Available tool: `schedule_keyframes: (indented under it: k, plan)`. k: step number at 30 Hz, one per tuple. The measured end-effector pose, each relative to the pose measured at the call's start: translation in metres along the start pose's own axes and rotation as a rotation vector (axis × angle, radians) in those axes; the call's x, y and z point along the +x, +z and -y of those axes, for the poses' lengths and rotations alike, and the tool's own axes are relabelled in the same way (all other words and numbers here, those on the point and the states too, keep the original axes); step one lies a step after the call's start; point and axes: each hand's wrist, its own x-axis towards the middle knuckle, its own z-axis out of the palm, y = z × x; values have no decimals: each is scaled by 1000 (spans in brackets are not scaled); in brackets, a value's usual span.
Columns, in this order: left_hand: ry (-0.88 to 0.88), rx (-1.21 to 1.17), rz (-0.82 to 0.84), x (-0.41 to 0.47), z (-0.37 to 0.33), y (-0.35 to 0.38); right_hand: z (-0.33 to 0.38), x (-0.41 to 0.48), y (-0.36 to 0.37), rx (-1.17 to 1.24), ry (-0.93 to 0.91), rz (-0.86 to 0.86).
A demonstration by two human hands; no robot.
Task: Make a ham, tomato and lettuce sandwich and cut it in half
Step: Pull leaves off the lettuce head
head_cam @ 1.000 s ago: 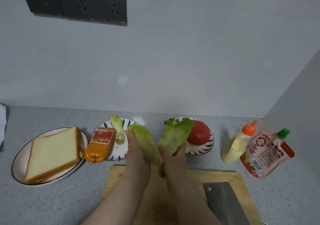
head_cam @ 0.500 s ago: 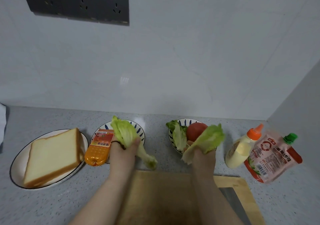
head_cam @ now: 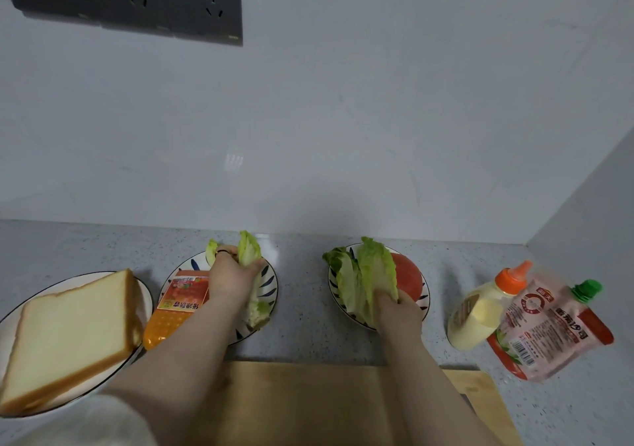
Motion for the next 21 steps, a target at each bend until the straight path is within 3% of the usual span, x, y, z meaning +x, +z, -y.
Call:
schedule_keyframes:
  k: [15, 21]
  plan:
    - [281, 442, 73, -5, 4, 1, -8, 14, 31, -86, -141, -12]
    - [399, 218, 174, -41, -17, 18, -16, 1, 6, -208, -240, 11]
